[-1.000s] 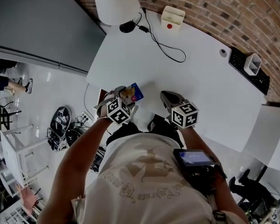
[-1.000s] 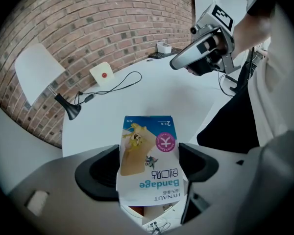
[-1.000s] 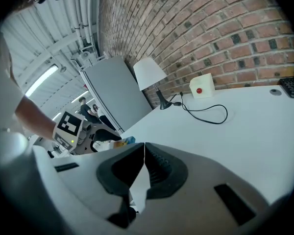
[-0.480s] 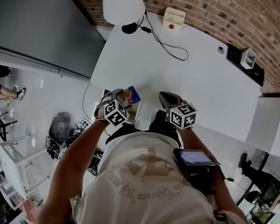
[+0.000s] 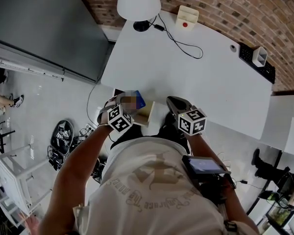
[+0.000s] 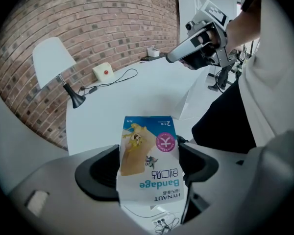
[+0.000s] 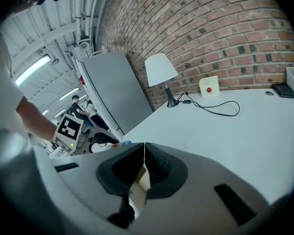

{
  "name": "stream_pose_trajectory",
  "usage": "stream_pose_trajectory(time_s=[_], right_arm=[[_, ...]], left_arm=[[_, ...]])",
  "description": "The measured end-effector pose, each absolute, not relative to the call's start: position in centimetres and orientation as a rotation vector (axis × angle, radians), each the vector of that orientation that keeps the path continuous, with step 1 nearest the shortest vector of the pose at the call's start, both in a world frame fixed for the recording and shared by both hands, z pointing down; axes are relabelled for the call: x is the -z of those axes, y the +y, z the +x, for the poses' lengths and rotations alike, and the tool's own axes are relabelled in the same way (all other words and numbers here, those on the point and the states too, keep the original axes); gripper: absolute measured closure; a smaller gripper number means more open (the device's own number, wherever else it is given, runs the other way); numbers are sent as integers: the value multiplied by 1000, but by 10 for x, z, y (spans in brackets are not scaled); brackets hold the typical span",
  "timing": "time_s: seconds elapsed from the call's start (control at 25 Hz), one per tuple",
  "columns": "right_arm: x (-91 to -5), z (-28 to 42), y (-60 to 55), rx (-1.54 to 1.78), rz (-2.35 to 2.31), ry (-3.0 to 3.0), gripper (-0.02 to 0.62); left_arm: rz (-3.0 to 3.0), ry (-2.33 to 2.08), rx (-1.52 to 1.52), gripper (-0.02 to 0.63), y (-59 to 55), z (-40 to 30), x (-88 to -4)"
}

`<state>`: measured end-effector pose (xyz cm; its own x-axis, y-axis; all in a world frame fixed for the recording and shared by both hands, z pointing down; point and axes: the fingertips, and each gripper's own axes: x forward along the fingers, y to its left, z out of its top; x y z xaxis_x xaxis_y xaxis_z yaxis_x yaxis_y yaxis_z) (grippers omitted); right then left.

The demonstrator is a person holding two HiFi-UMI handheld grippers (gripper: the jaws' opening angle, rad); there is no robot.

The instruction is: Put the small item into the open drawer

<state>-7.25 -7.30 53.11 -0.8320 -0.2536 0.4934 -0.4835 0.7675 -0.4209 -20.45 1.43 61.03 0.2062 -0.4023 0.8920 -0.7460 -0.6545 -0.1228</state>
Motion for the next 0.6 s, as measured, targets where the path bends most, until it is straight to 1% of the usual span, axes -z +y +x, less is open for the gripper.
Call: stream_pose_trajectory(time_s=[0.6], right_arm=[[-538, -101, -7, -789, 742, -2511, 589]], left_arm=[[2236, -937, -1461, 222, 72, -248, -633]])
